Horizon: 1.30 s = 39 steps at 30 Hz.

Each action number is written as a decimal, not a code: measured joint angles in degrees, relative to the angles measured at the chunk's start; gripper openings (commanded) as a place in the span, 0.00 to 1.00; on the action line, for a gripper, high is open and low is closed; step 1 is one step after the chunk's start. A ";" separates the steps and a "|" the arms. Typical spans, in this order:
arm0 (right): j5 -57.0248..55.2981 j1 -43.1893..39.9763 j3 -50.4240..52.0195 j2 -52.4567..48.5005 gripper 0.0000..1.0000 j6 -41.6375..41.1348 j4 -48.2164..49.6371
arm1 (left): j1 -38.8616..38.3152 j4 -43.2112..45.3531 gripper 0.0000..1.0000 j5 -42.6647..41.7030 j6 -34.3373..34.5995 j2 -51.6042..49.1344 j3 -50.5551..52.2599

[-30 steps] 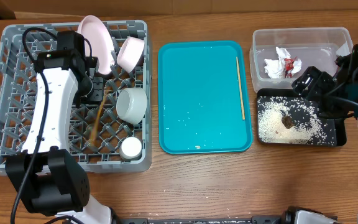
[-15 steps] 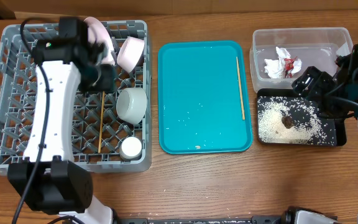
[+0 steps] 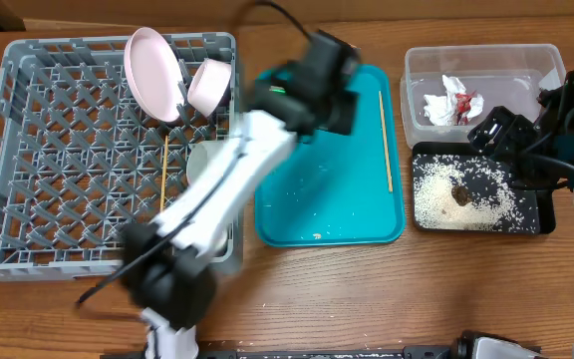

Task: Sort waste into correct bins and load items into the dishwasher
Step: 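Release the chopstick and move the left gripper back to the teal tray, then align the left gripper over the second chopstick on the tray and grasp it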

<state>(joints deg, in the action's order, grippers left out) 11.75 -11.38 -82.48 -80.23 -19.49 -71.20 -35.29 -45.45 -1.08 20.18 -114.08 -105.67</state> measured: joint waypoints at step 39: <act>-0.02 0.00 0.00 0.00 1.00 0.02 -0.02 | -9.31 17.49 0.51 10.16 22.75 -21.92 -0.02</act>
<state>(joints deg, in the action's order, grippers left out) 11.73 -11.38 -82.48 -80.23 -19.46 -71.22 -44.60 -27.97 9.08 42.94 -136.00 -105.69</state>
